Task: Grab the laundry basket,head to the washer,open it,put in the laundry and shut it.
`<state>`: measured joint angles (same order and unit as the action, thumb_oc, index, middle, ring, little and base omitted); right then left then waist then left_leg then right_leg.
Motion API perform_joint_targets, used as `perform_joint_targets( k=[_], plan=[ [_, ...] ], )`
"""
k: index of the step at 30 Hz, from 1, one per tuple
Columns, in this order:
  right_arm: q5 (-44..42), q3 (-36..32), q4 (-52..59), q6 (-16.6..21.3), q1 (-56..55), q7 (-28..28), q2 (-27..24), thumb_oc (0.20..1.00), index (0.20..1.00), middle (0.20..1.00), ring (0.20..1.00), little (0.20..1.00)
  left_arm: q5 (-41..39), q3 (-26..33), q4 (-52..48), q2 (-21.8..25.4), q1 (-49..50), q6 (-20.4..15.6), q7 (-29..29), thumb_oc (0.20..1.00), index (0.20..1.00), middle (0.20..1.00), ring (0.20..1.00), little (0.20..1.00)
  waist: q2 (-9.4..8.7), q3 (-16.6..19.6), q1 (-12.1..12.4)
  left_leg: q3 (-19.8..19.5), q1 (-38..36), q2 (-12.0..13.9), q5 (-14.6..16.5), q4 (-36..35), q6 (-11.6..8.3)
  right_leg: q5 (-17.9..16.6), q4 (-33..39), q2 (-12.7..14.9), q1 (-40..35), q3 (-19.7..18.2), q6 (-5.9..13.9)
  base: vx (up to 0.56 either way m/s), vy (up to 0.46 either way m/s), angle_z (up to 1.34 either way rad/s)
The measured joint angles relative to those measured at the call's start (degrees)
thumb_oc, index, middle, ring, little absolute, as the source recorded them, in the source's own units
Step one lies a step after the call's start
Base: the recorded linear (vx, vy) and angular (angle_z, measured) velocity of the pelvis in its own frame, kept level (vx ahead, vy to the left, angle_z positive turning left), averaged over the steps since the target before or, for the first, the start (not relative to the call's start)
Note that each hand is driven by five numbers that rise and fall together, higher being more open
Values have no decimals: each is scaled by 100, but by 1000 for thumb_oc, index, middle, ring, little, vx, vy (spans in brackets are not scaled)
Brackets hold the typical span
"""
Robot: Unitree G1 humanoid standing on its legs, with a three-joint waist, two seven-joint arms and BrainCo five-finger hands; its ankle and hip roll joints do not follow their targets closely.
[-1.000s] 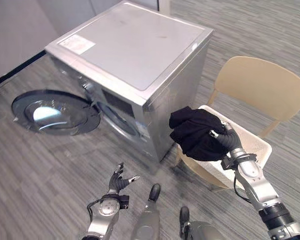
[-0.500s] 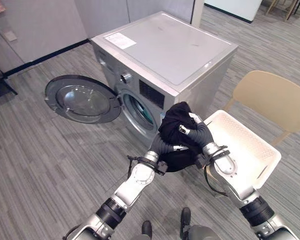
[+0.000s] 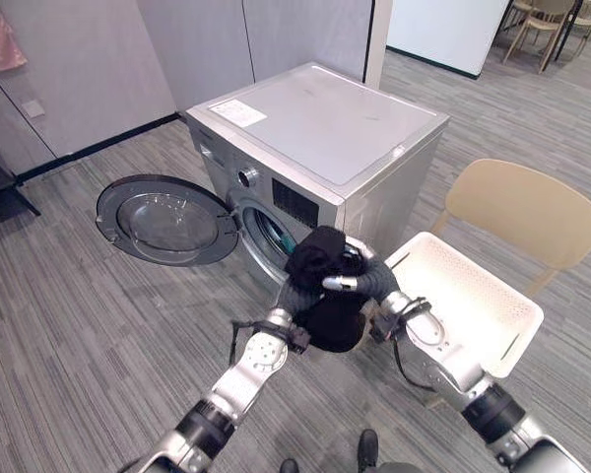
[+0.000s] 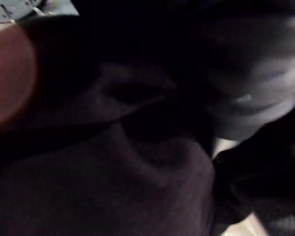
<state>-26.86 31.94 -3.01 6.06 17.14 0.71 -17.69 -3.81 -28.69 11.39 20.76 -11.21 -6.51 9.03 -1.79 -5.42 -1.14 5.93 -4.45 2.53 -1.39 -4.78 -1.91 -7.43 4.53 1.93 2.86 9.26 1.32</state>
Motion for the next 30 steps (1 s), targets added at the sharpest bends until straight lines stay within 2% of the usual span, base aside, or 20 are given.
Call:
perform_joint_targets(
  k=[3,6,8,10,13,16,17,20,22,24,25,26,28,29,30],
  plan=[
    [255,-418,94,-10,-743,-101,-58,1000,1000,1000,1000,1000,-42,416,-111,-63,654,-39,-98,200,200,200,200,200,14,11,1,2,-12,41,5,-1,-3,27,-4,-17,-10,-1,17,0,0,0],
    [920,-1368,60,-94,-1792,-90,-498,1000,1000,1000,1000,1000,-279,1232,91,-57,1445,-3,-179,200,200,200,200,200,52,19,-8,4,-12,38,13,-3,2,27,-4,-14,-12,-15,18,3,-10,-1],
    [1168,-1724,-142,-151,-2229,-67,-810,1000,1000,1000,1000,1000,-288,1610,360,79,1777,93,-177,200,200,200,200,200,67,16,-25,4,22,43,22,-8,16,26,-3,-15,3,-30,19,11,-37,-3],
    [1479,-2035,-467,-155,-2495,-105,-812,1000,1000,1000,1000,1000,-289,1916,616,35,1965,100,-289,200,200,200,200,200,73,29,-23,5,8,52,66,-16,63,28,-6,-22,-13,-27,17,0,0,0],
    [1957,-2196,-1457,-301,-2842,-220,-842,1000,1000,1000,1000,1000,-422,2285,1272,-40,2282,203,-455,200,200,200,200,200,91,26,-25,6,-3,67,65,-12,64,30,-5,-35,-10,-27,13,21,-55,-1],
    [2029,-2202,-1946,-327,-2916,-287,-789,1000,1000,1000,1000,1000,-493,2354,1687,-59,2426,192,-514,200,200,200,200,200,126,8,-17,5,19,91,60,0,68,32,-4,-51,-2,-28,10,-61,-74,-1],
    [2042,-2189,-2328,-344,-2854,-313,-736,1000,1000,1000,1000,1000,-503,2491,2095,-130,2408,210,-526,200,200,200,200,200,148,-10,-4,5,26,103,58,2,64,50,-14,-63,12,-30,-13,-86,-64,-1],
    [2188,-2189,-2524,-362,-2829,-314,-719,1000,1000,1000,1000,1000,-505,2580,2481,-198,2408,326,-492,200,200,200,200,200,180,-130,16,-27,168,108,89,218,92,83,-44,-58,74,3,-62,-94,-68,9],
    [2189,-2183,-2531,-336,-2743,-264,-675,1000,1000,1000,1000,1000,-510,2649,2579,-299,2272,319,-445,200,200,200,200,200,253,-505,122,-221,599,161,196,815,-68,135,-176,-100,105,173,-134,-44,-69,55],
    [2207,-2170,-2604,-345,-2688,-208,-626,1000,1000,1000,1000,1000,-517,2660,2701,-392,1968,318,-411,200,200,200,200,200,252,-731,142,-301,998,147,132,1203,-258,187,-179,8,88,482,-211,55,-6,101],
    [2231,-2150,-2636,-359,-2631,-208,-615,1000,1000,1000,1000,1000,-521,2668,2755,-424,1819,325,-406,200,200,200,200,200,187,-787,137,-116,1073,163,107,1291,-302,198,-116,33,90,501,-242,110,13,92],
    [2245,-2075,-2658,-367,-2503,-153,-592,1000,1000,1000,1000,1000,-516,2682,2793,-439,1802,327,-395,200,200,200,200,200,96,-855,224,442,1195,228,234,1272,-150,203,-2,126,22,775,-258,80,18,72],
    [2247,-2022,-2628,-365,-2374,-63,-594,1000,1000,1000,1000,1000,-514,2681,2826,-438,1710,330,-386,200,200,200,200,200,-64,-936,211,791,1232,155,267,1236,-161,205,-24,318,38,943,-254,279,82,72],
    [2250,-2015,-2613,-351,-2310,-45,-606,1000,1000,1000,1000,1000,-513,2680,2837,-453,1737,324,-365,200,200,200,200,200,-58,-938,256,777,1222,170,414,1196,-133,275,-61,338,66,943,-132,412,177,53],
    [2313,-1985,-2658,-335,-2172,30,-749,1000,1000,1000,1000,1000,-510,2649,3004,-598,1753,327,-296,200,200,200,200,200,383,-881,306,810,1267,577,516,911,-97,650,-573,9,174,1042,54,154,99,34]
  ],
)
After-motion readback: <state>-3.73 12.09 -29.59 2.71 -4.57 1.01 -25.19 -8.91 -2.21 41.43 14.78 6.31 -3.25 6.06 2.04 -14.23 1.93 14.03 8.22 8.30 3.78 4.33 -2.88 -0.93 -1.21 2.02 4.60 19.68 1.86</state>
